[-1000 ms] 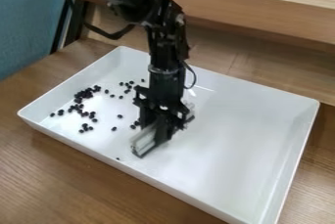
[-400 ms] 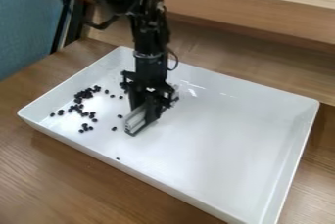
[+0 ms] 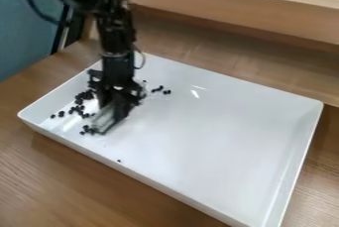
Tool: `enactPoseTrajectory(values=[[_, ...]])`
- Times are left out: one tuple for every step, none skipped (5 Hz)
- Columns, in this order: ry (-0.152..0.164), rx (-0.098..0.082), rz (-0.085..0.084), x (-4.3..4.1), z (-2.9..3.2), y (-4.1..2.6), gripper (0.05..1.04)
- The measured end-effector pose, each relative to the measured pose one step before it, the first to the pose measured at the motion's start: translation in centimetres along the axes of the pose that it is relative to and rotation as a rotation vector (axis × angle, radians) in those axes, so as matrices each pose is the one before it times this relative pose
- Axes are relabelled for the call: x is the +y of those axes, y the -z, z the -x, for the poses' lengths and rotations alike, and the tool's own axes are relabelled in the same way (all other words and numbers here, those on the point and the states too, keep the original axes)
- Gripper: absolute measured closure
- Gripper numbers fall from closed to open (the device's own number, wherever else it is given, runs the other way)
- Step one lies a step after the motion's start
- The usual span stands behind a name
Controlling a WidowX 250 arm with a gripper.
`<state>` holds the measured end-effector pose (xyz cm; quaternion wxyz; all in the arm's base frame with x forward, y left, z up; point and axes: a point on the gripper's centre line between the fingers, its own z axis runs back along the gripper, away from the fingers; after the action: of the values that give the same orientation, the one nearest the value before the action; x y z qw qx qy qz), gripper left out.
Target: Sweep into pile
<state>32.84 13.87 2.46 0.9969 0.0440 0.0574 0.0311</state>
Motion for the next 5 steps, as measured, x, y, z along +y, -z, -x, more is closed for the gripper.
enactPoseTrajectory(values=[[-0.0429, 0.0117, 0.0079, 1.472, 1.036, 0.272, 0.688], [-0.0040, -0.0004, 0.0026, 0.502, 0.155, -0.021, 0.688], [0.0062, -0.0060, 0.0137, 0.054, -0.293, -0.261, 0.688], [-0.0144, -0.0110, 0.0023, 0.861, -0.264, -0.226, 0.688], [0.0135, 0.0064, -0.0074, 0.684, -0.411, -0.293, 0.688]])
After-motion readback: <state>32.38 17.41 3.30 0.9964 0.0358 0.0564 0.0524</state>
